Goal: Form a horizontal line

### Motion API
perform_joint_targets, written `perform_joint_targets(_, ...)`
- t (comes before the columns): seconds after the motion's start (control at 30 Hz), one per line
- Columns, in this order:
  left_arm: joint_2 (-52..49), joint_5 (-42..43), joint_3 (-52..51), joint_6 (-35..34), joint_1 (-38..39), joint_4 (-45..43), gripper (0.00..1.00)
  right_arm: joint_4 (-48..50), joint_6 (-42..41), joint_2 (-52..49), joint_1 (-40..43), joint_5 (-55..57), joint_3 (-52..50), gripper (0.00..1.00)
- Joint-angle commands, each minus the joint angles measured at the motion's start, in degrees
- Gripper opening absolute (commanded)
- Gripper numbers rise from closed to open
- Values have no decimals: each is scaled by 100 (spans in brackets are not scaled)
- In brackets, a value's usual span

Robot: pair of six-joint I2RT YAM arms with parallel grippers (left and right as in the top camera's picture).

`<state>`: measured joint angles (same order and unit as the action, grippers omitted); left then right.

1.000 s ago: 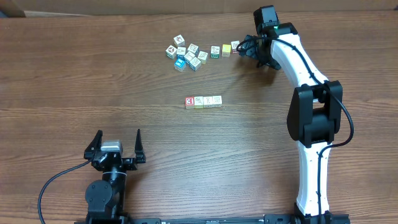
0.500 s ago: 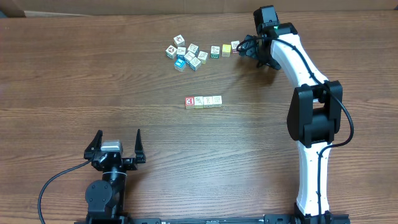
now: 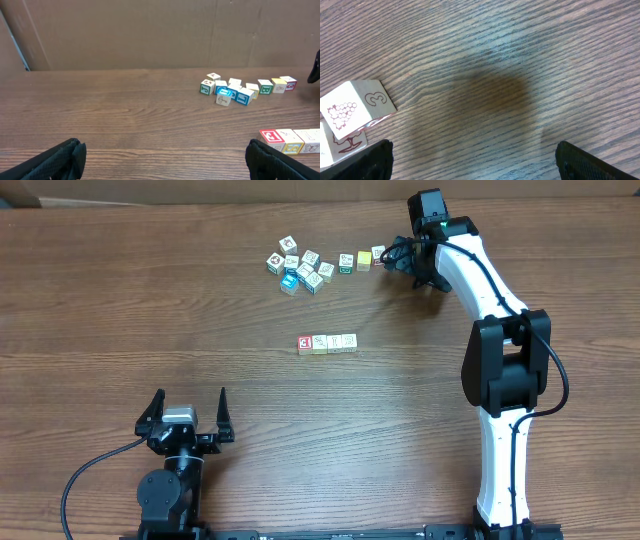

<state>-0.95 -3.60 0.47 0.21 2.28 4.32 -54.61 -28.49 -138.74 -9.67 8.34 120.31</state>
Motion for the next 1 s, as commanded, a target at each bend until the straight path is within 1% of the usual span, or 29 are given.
perform_joint_targets(0.0,70,44,-17,92,42,-7,100,35,0,83,11,63,-35,100)
perform_joint_targets(0.5,70,46,-17,92,42,-7,100,52,0,-39,15,66,-37,100)
perform_joint_targets(0.8,70,44,-17,92,42,-7,100,55,0,-11,-433,66,-35,100)
perform_joint_targets(0.97,70,44,-17,92,42,-7,100,52,0,184,-538,63,-35,100)
